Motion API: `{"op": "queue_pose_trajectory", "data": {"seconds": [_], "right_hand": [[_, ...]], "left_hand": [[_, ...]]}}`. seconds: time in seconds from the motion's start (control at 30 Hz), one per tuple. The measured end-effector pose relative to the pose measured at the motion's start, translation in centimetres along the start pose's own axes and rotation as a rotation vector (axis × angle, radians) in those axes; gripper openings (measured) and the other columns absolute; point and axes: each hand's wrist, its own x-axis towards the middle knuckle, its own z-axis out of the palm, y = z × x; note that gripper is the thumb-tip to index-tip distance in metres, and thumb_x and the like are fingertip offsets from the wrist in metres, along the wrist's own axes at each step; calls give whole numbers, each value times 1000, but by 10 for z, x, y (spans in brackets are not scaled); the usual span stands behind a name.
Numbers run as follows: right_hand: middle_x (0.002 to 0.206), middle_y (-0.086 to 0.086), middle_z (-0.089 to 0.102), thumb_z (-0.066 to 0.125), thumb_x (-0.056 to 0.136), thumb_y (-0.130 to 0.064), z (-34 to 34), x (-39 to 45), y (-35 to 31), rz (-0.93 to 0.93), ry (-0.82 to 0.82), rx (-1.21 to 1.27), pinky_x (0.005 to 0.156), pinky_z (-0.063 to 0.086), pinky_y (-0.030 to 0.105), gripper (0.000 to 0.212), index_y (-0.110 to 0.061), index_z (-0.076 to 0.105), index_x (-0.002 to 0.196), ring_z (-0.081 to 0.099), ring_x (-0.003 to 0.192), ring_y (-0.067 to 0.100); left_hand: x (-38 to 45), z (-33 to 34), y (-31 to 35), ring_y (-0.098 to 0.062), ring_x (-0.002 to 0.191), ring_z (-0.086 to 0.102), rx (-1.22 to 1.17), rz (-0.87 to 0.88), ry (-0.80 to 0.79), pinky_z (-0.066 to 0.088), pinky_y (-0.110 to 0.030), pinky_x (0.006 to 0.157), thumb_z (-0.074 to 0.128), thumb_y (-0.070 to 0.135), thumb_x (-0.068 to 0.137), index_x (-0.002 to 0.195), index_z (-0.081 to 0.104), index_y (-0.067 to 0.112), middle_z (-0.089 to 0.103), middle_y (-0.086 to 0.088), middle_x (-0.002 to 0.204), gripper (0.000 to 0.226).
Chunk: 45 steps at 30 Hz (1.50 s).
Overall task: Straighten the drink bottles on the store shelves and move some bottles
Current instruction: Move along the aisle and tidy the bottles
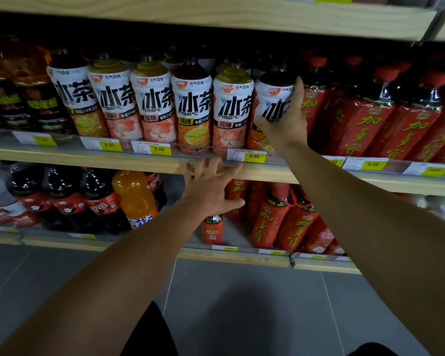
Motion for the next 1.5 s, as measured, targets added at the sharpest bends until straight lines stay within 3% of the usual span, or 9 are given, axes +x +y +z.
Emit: {"op": "queue_pose_trajectory", "data": {"seconds": [0.13, 0.27, 0.37, 0.5, 0.73, 0.93, 1.17, 1.3, 1.5], "right_hand": [[153, 6, 31, 78, 77, -33, -9, -34, 21, -60, -34, -80, 97, 41, 30, 102, -21, 13, 155, 39, 136, 19], [136, 13, 47, 70, 83, -27, -19, -82, 63, -279, -77, -348, 100, 46, 45, 62, -8, 45, 137, 46, 125, 31], [143, 11, 44, 67, 86, -38, -21, -97, 92, -275, -184, -596, 113, 33, 48, 67, -15, 42, 144, 38, 133, 34], [155, 6, 33, 64, 86, -46, -19, -103, 112, -339, -234, -753, 122, 12, 48, 76, -22, 32, 151, 20, 147, 30], [155, 19, 27, 75, 75, -39, 5, -115, 125, -357, -125, -865, 121, 4, 54, 91, -19, 29, 151, 12, 148, 41], [151, 21, 33, 74, 69, -43, 27, -110, 146, -369, 34, -860, 119, 4, 58, 92, -19, 34, 149, 16, 146, 43], [145, 19, 33, 70, 71, -46, 40, -105, 157, -431, 192, -824, 118, 8, 60, 86, -20, 34, 144, 18, 142, 42], [146, 12, 22, 71, 68, -49, 41, -105, 159, -417, 182, -849, 118, 1, 56, 91, -21, 30, 144, 15, 142, 40], [146, 11, 21, 70, 66, -48, 42, -104, 159, -421, 183, -853, 118, 2, 57, 93, -21, 29, 145, 15, 142, 41]], "left_hand": [[0, 3, 1, -40, 143, 2, -33, -9, 25, -3, -76, 109, 50, 83, 75, 148, 6, 57, 6, 0, 153, 90], [-4, 8, 2, -36, 141, 5, -31, 9, 89, 0, -74, 111, 52, 79, 77, 150, 10, 51, 10, -1, 150, 88], [-13, 15, 6, -34, 136, 14, -49, 20, 199, 7, -70, 114, 56, 71, 81, 151, 24, 40, 21, -6, 148, 83], [-40, 49, 1, -37, 122, 38, -88, 34, 364, 34, -64, 104, 64, 55, 78, 141, 46, 26, 44, -10, 134, 72], [-53, 112, -27, -40, 134, 34, -161, -138, -10, 32, -51, 111, 65, 56, 85, 154, 29, 24, 34, -11, 152, 84], [-15, 144, -31, -41, 138, 34, -269, -227, -133, 41, -52, 107, 69, 50, 86, 157, 16, 33, 24, -9, 159, 91], [18, 170, -31, -36, 133, 46, -531, -201, -155, 46, -50, 103, 89, 17, 69, 154, 23, 34, 39, -12, 151, 109], [25, 171, -38, -33, 123, 55, -583, -176, -157, 48, -42, 97, 88, 18, 69, 146, 38, 31, 55, -12, 138, 93], [27, 173, -34, -34, 118, 58, -622, -209, -81, 46, -36, 95, 67, 29, 93, 141, 48, 28, 62, -12, 129, 52]]}}
